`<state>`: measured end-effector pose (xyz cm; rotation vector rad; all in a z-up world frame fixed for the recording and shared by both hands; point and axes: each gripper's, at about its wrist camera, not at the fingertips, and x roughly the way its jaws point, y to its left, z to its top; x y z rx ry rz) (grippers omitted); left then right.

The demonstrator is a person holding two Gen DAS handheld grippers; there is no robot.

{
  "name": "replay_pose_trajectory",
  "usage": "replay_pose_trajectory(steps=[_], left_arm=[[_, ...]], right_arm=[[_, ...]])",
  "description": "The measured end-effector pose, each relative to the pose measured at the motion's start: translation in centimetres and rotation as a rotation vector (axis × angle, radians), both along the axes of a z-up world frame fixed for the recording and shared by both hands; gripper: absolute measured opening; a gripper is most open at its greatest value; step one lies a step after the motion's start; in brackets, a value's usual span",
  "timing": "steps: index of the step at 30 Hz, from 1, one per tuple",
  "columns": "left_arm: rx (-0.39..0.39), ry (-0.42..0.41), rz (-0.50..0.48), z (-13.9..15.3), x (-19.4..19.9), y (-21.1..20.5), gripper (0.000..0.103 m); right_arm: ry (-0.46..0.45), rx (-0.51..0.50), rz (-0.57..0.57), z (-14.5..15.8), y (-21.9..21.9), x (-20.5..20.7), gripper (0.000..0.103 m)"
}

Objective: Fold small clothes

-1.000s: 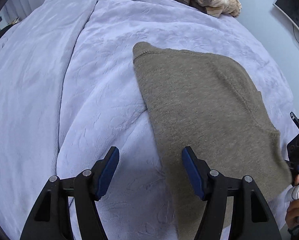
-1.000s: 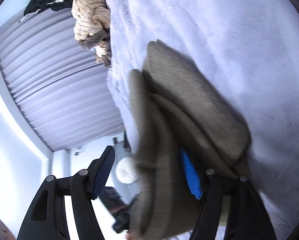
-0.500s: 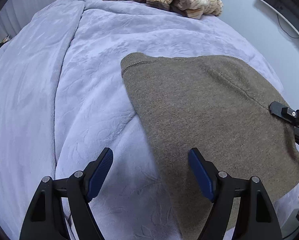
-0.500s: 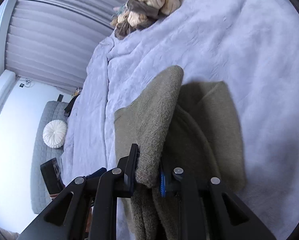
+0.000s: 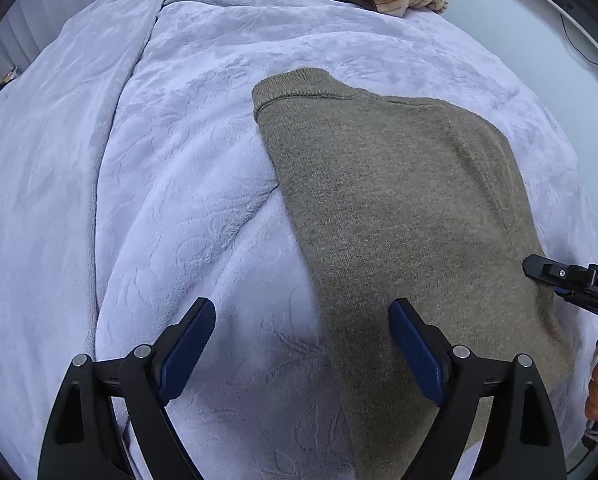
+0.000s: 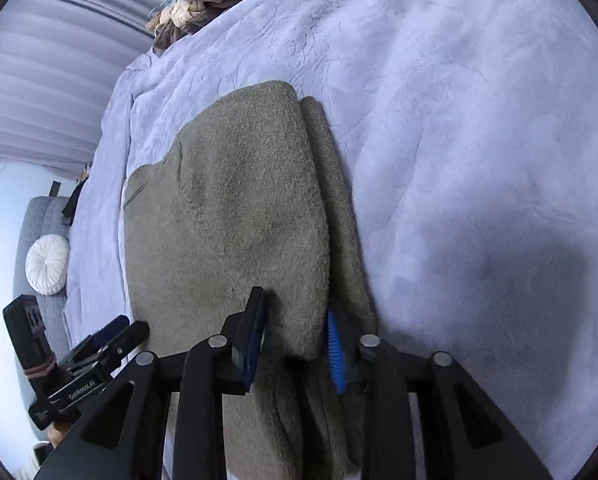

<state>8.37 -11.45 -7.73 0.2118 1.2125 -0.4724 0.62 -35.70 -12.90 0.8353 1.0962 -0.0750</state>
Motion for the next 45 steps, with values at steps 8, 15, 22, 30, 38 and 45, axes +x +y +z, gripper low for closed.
replay_pose_trajectory(steps=[8,15,22,30,38,45], left_arm=[[-0.060,0.131,0.025,-0.1,-1.9,2.3,0.089],[-0.016,0.176,0.022,-2.4,-4.9,2.7,0.090],[0.005,0.185,0.017,-3.1,-6.1,2.9,0.090],[0.027,0.165,0.012,-3.0,-7.0,2.5,0.090],[0.035,0.164,0.011,-3.0,-6.8,2.2,0.090],[0.042,0.164,0.007,-2.8,-6.6,1.8,0.090]], right_arm=[[-0.021,0.103,-0.014,1.8,-0.2,-5.0,0.058],[0.051,0.039,0.045,1.3,2.4,-7.0,0.020],[0.130,-0.017,-0.007,-0.6,1.8,-8.8,0.010],[0.131,-0.137,-0.021,1.9,1.9,-10.0,0.011],[0.042,-0.143,0.007,4.7,2.9,-7.9,0.011],[0.067,-0.126,0.071,2.9,5.5,-4.9,0.011]])
